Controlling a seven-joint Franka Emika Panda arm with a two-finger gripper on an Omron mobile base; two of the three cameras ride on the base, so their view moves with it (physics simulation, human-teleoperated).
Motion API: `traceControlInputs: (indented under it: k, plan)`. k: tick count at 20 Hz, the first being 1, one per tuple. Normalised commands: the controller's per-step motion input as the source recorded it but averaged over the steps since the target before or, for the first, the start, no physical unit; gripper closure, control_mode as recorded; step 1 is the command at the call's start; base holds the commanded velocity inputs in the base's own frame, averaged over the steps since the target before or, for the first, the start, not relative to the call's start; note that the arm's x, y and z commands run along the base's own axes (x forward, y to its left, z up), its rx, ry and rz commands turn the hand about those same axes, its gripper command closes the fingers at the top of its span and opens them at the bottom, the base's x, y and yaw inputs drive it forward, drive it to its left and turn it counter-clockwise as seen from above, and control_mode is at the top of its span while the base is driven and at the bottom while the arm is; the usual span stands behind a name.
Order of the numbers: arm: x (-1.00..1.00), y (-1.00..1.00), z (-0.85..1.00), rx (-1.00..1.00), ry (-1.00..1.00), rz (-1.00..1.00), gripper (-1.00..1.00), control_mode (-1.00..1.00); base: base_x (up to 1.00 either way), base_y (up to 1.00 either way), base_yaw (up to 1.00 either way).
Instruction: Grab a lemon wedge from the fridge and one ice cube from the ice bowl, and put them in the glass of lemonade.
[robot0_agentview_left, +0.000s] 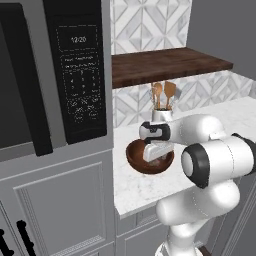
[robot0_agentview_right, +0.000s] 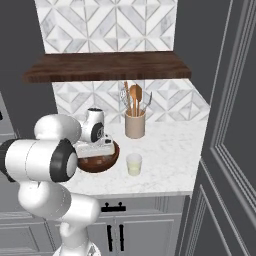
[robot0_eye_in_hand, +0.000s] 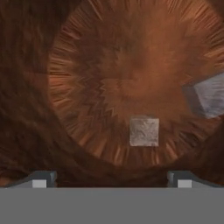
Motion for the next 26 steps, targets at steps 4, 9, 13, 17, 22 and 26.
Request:
traceControlInputs:
  k: [4,9,13,17,22,26]
  plan:
    - [0.00,0.02,-0.31,0.00,0.01,0.01,-1.00,-1.00,0.00,0.00,0.00]
    - [0.03,0.08,-0.22,0.00,0.00,0.02,-1.00,-1.00,0.00,0.00,0.00]
    - [0.11,0.12,-0.10,0.00,0.00,0.03,-1.00,-1.00,0.00,0.00,0.00]
    - [0.16,0.04,0.00,0.00,0.00,0.01,-1.00,-1.00,0.00,0.00,0.00]
    - [-0.01,-0.01,0.00,0.00,0.00,0.00,-1.00,-1.00,0.00,0.00,0.00]
    - [-0.14,-0.06,0.00,0.02,0.00,0.02,-1.00,-1.00,0.00,0.00,0.00]
